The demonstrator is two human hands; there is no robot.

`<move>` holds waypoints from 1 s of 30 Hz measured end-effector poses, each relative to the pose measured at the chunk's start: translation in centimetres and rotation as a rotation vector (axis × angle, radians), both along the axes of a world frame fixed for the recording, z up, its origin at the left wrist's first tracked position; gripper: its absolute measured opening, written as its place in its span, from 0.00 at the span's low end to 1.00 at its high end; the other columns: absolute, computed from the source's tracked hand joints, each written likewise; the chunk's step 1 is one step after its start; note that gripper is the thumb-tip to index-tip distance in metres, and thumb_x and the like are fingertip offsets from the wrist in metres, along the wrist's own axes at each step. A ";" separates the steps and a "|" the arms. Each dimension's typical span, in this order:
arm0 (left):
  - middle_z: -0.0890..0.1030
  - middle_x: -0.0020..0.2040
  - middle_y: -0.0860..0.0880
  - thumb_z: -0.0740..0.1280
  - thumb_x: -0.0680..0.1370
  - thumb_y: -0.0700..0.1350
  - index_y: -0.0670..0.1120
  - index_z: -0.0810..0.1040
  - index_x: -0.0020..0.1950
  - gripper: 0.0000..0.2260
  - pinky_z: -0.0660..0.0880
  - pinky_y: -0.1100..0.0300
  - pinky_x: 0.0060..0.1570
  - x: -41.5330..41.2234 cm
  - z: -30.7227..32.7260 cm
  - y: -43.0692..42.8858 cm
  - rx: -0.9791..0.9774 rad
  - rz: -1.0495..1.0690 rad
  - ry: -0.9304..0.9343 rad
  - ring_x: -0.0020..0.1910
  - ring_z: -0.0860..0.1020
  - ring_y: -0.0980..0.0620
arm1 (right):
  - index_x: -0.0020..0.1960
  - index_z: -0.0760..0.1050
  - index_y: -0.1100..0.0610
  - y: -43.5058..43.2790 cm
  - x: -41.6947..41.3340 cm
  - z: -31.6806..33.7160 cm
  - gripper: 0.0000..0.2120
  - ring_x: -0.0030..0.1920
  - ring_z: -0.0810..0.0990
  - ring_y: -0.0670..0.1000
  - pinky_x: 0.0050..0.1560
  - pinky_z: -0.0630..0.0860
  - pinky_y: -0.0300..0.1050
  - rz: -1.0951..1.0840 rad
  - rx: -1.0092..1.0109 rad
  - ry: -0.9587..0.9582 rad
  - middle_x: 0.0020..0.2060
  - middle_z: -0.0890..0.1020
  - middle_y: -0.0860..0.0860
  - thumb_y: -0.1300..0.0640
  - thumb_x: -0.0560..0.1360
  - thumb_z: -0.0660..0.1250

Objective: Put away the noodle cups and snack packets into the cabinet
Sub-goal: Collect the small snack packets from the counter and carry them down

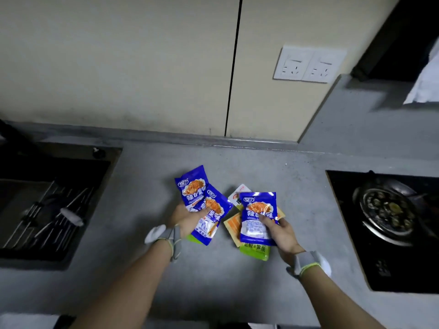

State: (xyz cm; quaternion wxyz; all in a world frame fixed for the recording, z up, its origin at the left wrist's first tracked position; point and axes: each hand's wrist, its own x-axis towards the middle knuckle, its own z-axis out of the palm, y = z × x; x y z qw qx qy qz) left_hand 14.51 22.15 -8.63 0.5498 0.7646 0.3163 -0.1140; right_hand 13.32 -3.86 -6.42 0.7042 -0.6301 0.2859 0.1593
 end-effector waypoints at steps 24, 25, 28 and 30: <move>0.87 0.48 0.46 0.80 0.67 0.47 0.44 0.82 0.53 0.18 0.81 0.55 0.45 -32.0 -8.5 0.2 -0.322 -0.454 0.240 0.44 0.86 0.48 | 0.60 0.75 0.62 2.2 -40.6 -9.6 0.21 0.43 0.86 0.56 0.42 0.83 0.48 -0.324 -0.016 0.257 0.50 0.86 0.58 0.57 0.71 0.75; 0.87 0.47 0.46 0.80 0.66 0.47 0.45 0.82 0.52 0.17 0.82 0.57 0.43 -32.9 -9.9 0.2 -0.318 -0.426 0.269 0.42 0.86 0.50 | 0.60 0.76 0.63 2.3 -41.0 -10.9 0.20 0.44 0.86 0.56 0.43 0.83 0.49 -0.342 -0.041 0.270 0.50 0.86 0.59 0.58 0.71 0.75; 0.87 0.43 0.52 0.80 0.65 0.52 0.48 0.83 0.50 0.17 0.78 0.66 0.32 -35.5 -14.6 0.2 -0.263 -0.324 0.318 0.36 0.86 0.57 | 0.55 0.78 0.59 1.5 -42.2 -15.7 0.17 0.49 0.85 0.59 0.50 0.81 0.53 -0.349 -0.051 0.336 0.51 0.86 0.58 0.57 0.69 0.76; 0.87 0.47 0.50 0.79 0.67 0.50 0.46 0.83 0.53 0.17 0.79 0.63 0.39 -36.9 -18.3 -0.2 -0.224 -0.239 0.310 0.42 0.86 0.54 | 0.51 0.79 0.56 0.6 -42.8 -19.2 0.14 0.45 0.86 0.57 0.46 0.82 0.52 -0.325 -0.066 0.368 0.48 0.87 0.56 0.55 0.67 0.77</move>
